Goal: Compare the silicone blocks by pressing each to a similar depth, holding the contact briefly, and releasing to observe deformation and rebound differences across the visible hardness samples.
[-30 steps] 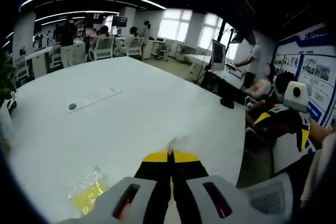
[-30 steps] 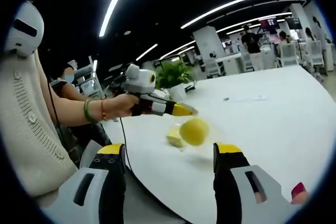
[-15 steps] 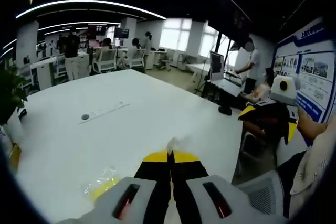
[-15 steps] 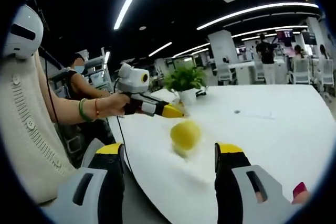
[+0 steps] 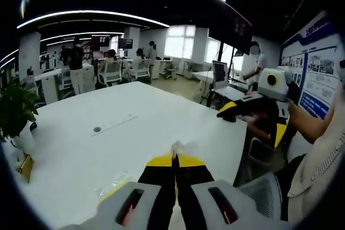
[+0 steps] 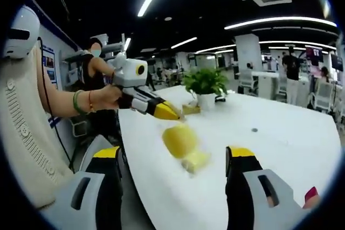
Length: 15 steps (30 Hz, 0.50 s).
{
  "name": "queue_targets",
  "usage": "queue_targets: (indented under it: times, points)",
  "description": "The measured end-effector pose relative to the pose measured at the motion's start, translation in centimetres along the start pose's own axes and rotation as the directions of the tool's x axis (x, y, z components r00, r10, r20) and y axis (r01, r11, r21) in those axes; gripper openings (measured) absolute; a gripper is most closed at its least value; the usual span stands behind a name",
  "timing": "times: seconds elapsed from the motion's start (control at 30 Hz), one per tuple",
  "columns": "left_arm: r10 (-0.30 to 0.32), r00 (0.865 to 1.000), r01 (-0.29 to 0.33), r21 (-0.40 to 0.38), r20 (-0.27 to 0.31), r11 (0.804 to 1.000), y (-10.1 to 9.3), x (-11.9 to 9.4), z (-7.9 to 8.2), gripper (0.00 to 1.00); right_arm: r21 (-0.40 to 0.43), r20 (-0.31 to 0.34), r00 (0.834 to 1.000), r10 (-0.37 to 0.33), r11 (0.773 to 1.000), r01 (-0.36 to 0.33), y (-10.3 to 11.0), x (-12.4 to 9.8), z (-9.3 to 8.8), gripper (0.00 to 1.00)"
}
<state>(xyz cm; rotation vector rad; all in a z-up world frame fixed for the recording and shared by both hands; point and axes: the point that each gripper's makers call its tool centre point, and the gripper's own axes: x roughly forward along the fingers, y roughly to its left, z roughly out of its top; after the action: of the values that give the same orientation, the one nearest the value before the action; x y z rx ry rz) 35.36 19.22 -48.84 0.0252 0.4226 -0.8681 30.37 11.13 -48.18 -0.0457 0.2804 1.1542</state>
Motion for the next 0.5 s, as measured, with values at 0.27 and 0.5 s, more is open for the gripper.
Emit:
queue_targets:
  times: [0.27,0.5]
  points:
    - [-0.009,1.0,0.009,0.027,-0.002,1.0,-0.5,-1.5,1.0,0.0,-0.037,-0.028,0.998,0.061,0.997,-0.062,-0.4,3.0,1.1,0.76]
    - [-0.033,0.999,0.034,0.042,-0.006,0.999,-0.9,-2.8,1.8,0.0,-0.04,-0.048,0.992,0.118,0.992,-0.12,-0.1,5.8,1.5,0.77]
